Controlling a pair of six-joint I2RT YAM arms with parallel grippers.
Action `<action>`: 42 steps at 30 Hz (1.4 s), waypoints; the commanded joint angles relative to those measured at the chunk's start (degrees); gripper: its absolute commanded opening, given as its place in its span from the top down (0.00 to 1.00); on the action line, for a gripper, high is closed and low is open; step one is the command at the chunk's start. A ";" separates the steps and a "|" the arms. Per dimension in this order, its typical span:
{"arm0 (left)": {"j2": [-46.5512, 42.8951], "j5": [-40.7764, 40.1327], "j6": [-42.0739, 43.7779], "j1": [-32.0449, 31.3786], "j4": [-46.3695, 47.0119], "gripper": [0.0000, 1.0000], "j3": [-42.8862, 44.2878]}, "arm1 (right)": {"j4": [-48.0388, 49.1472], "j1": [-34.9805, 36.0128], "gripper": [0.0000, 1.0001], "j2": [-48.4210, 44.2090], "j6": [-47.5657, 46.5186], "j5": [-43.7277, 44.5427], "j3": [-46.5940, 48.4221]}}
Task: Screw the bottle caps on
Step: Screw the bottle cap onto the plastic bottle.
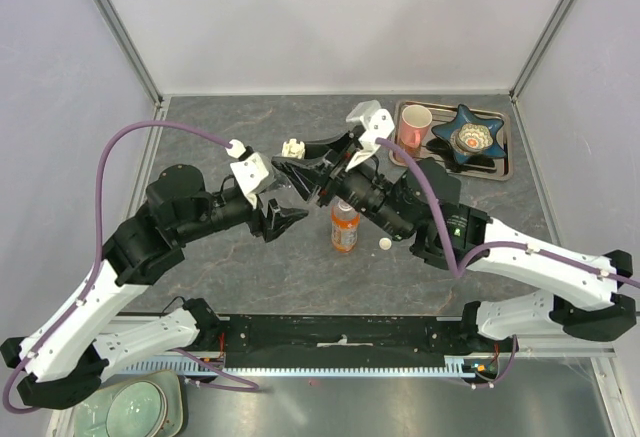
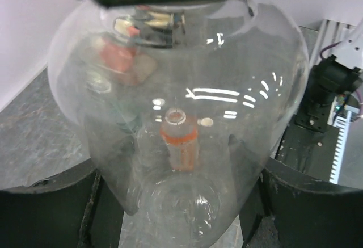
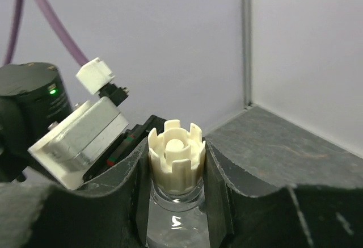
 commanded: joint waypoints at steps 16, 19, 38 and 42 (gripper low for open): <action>-3.43 -7.41 -2.42 1.21 17.03 0.98 0.39 | -29.16 11.97 0.71 14.87 -0.35 38.26 16.38; -3.69 -4.08 -3.56 1.56 17.11 0.98 -0.93 | -28.55 11.97 0.58 13.29 0.35 34.57 16.29; -3.69 9.90 -8.48 3.23 18.17 0.98 -3.92 | -25.38 11.88 0.28 2.75 -6.15 13.83 12.69; -3.96 13.33 -8.30 3.32 17.99 0.98 -4.45 | -30.03 11.44 0.21 -1.03 -8.34 8.55 14.26</action>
